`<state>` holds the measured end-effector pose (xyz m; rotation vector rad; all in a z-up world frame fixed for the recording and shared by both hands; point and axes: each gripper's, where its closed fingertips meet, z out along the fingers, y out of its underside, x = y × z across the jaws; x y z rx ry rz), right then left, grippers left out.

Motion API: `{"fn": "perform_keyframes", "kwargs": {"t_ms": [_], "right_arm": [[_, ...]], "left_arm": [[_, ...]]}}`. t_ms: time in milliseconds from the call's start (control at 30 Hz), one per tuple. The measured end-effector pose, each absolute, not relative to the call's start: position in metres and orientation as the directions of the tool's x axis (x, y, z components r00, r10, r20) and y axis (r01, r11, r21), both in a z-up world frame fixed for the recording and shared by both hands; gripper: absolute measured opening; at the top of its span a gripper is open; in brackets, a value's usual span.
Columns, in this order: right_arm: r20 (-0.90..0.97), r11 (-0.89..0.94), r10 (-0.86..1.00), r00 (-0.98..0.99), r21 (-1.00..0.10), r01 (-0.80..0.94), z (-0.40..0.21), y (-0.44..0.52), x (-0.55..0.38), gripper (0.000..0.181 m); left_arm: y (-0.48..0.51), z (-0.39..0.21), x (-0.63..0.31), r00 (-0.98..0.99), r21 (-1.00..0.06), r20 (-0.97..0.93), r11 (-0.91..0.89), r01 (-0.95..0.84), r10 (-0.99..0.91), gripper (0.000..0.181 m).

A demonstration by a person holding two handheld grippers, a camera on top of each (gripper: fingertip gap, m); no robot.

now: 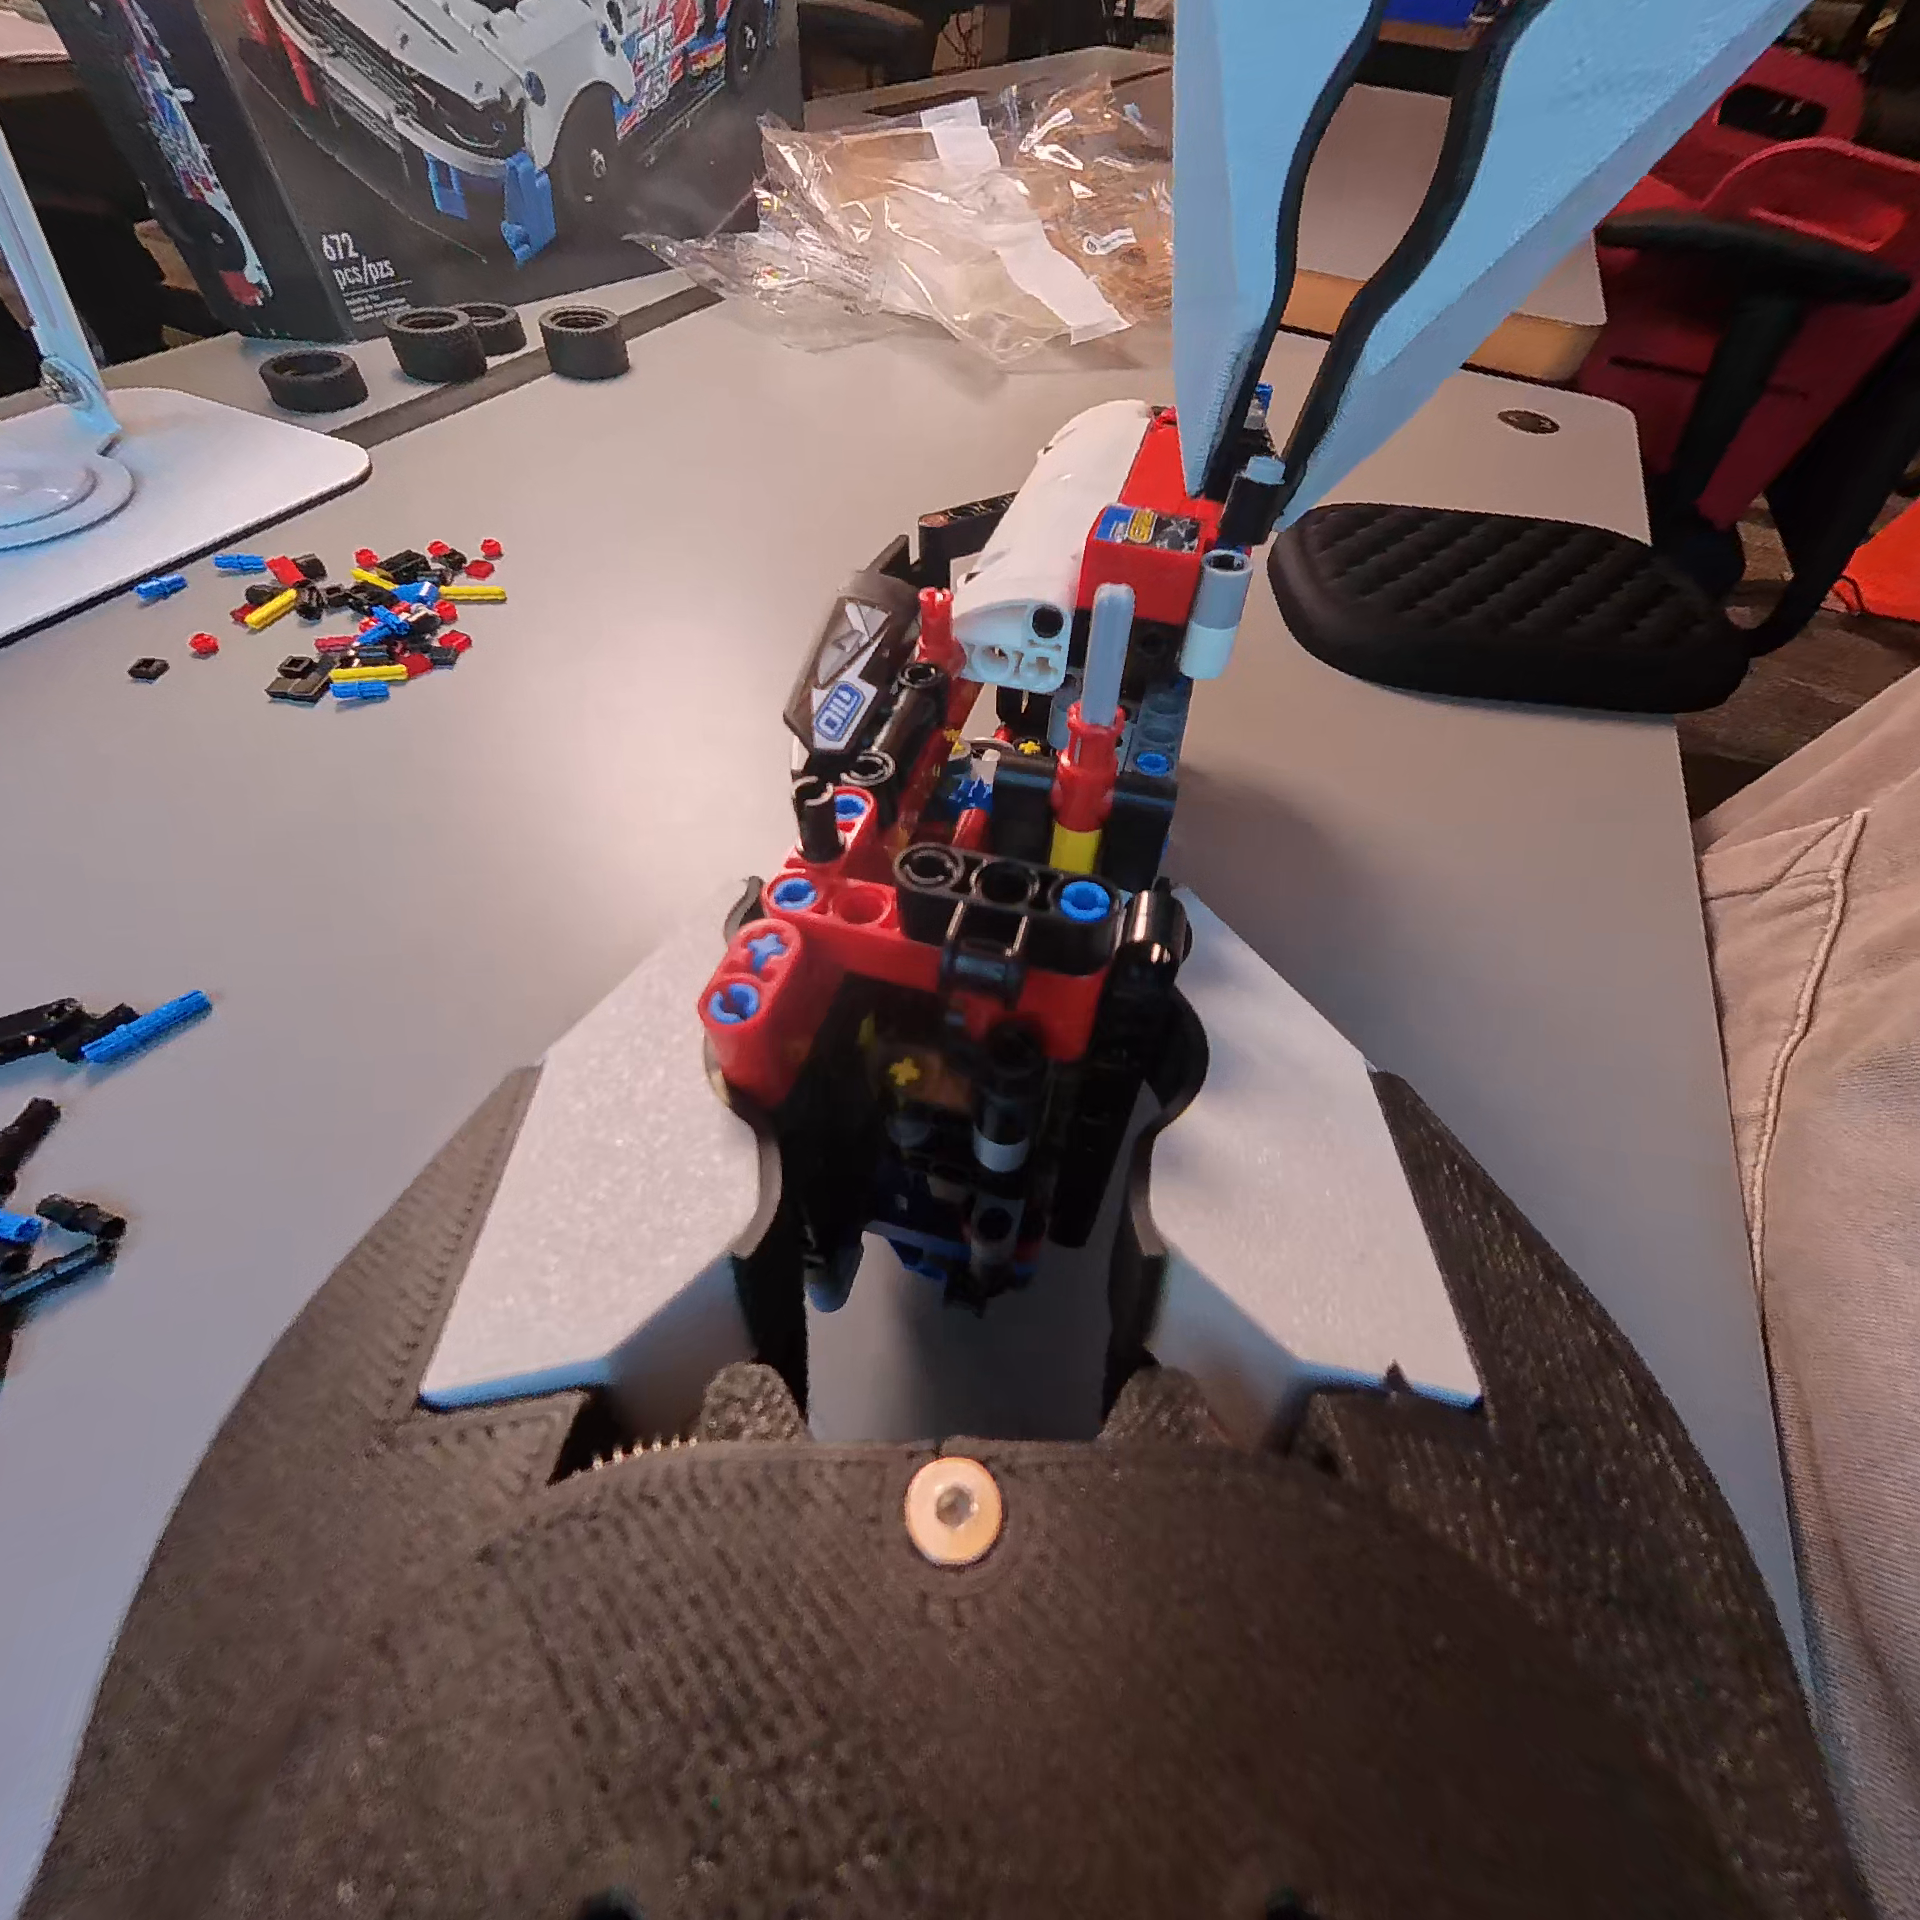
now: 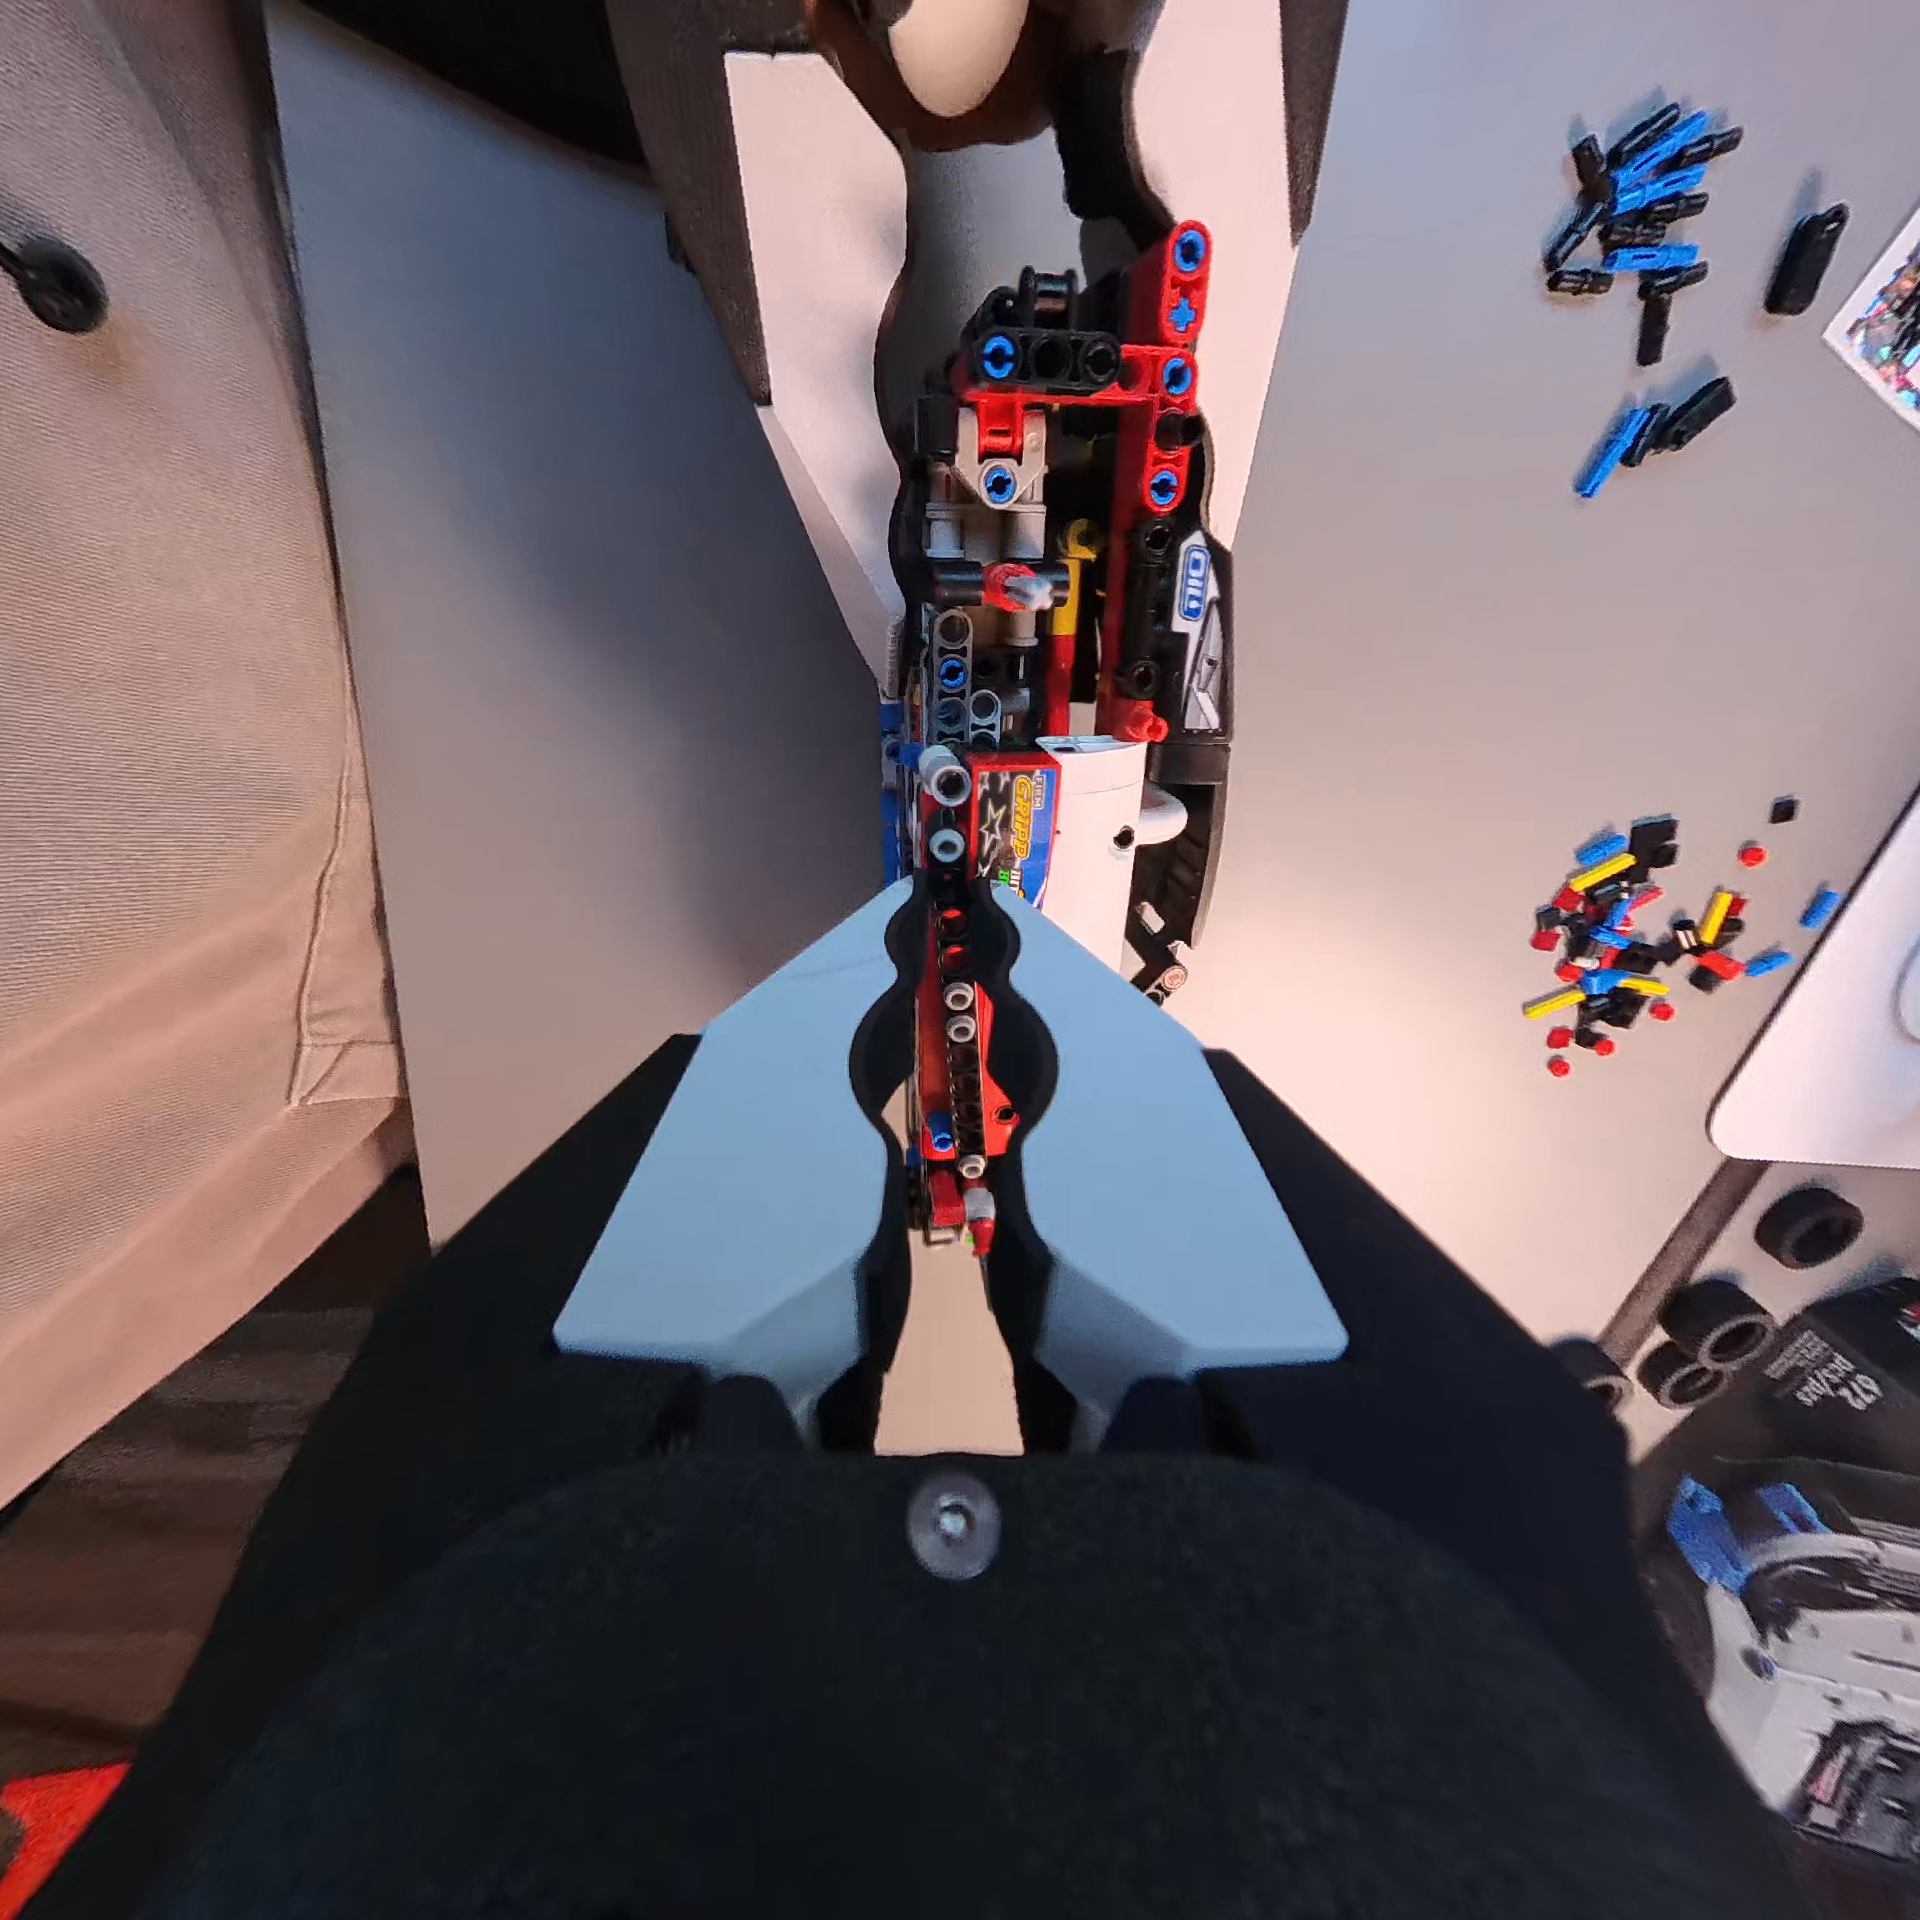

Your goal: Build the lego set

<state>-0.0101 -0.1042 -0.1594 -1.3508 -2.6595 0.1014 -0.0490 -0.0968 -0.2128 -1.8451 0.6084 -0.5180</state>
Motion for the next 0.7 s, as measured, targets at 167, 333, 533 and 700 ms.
{"fn": "perform_keyframes", "kwargs": {"t_ms": [167, 333, 533, 700], "right_arm": [[-0.006, 0.456, 0.885, -0.465, -0.182, 0.871, -0.1603, -0.1033, -0.0102, 0.004], [0.037, 0.617, 0.786, -0.617, -0.112, 0.779, -0.1618, -0.1088, -0.0051, 0.004], [-0.034, 0.452, 0.886, -0.463, -0.166, 0.876, -0.1613, -0.1040, -0.0111, 0.004], [0.081, 0.594, 0.804, -0.589, -0.145, 0.791, -0.1619, -0.0996, -0.0134, 0.005]], "left_arm": [[-0.0963, -0.2130, -0.0485, 0.777, -0.939, 0.073, -0.306, -0.157, -0.625, 0.071], [-0.0981, -0.2123, -0.0459, 0.768, -0.942, 0.044, -0.284, -0.182, -0.638, 0.071], [-0.0962, -0.2131, -0.0488, 0.773, -0.937, 0.090, -0.316, -0.148, -0.628, 0.071], [-0.0939, -0.2140, -0.0497, 0.773, -0.931, 0.122, -0.341, -0.128, -0.623, 0.071]]}}
